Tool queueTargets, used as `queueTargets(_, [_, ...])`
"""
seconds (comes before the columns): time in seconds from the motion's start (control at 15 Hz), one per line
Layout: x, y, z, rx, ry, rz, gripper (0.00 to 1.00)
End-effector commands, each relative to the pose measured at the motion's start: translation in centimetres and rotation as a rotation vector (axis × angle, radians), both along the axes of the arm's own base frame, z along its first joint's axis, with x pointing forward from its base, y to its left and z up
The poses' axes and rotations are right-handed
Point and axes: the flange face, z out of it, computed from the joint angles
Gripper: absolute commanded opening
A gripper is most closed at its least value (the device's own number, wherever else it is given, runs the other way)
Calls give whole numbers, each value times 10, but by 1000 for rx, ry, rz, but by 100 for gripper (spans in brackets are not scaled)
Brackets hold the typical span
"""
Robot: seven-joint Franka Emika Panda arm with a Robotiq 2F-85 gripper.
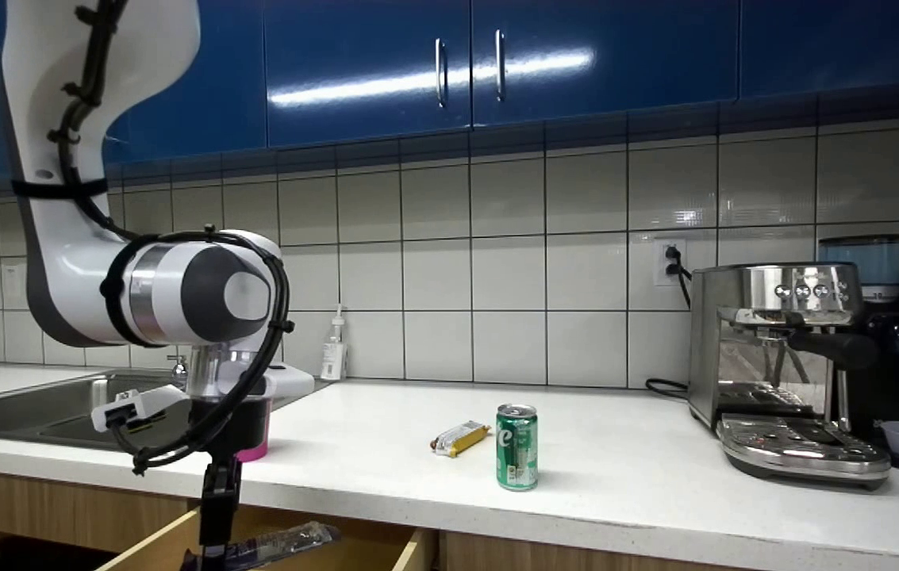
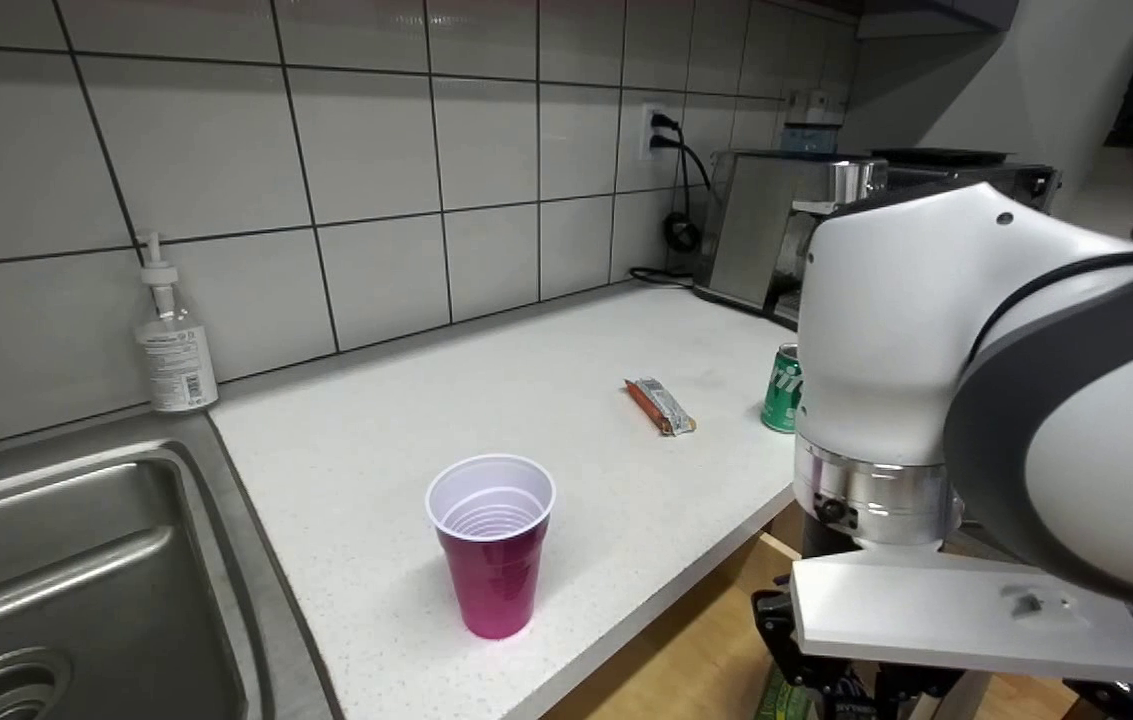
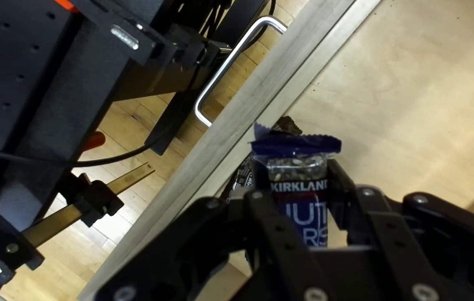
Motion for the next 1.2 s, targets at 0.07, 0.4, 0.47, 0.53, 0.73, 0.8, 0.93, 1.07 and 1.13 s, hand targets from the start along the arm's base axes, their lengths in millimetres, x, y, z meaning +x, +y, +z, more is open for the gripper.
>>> queueTargets(0.07, [6, 4, -18, -34, -1, -47, 12])
queueTargets(0.4, [18, 11, -32, -51, 12, -66, 12])
queueTargets(0.47, [22, 13, -35, -52, 11, -71, 12])
queueTargets(0.53, [27, 15, -37, -55, 10, -76, 12])
queueTargets(0.73, [39, 19, -42, -61, 5, -87, 12])
queueTargets(0.8, [42, 20, -44, -63, 7, -90, 12])
queueTargets(0.93, [47, 22, -47, -65, 11, -93, 61])
queueTargets(1.07, [51, 22, -50, -67, 10, -94, 66])
queueTargets(1.13, [52, 22, -51, -69, 10, -94, 74])
